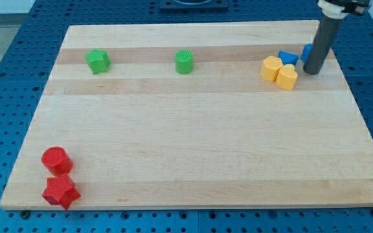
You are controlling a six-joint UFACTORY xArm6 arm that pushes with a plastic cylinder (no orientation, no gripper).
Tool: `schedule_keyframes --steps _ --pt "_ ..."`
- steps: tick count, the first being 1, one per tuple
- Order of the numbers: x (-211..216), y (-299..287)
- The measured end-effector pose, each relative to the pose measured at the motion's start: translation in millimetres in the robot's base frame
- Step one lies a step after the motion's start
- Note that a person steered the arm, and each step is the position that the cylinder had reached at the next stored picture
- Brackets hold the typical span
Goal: Move your arm to the right of the green circle
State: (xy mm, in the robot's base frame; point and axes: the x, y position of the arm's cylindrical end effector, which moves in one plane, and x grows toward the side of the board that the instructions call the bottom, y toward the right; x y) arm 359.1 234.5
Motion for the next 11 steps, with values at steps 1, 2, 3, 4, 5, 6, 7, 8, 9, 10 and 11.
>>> schedule_keyframes --steps 1,2,3,4,5,6,7,8,9,10,11 --pt "4.5 0.0" --pt "3.4 -9.0" --pt "4.6 -26.3" --pt "40.6 -17.2" --pt "131.3 25.2" --pt "176.5 4.3" --pt "172.9 -56.4" --pt "153.5 -126.3" --pt "96.1 -169.0" --pt "36.1 -199.2" --pt "-48.9 -213.9"
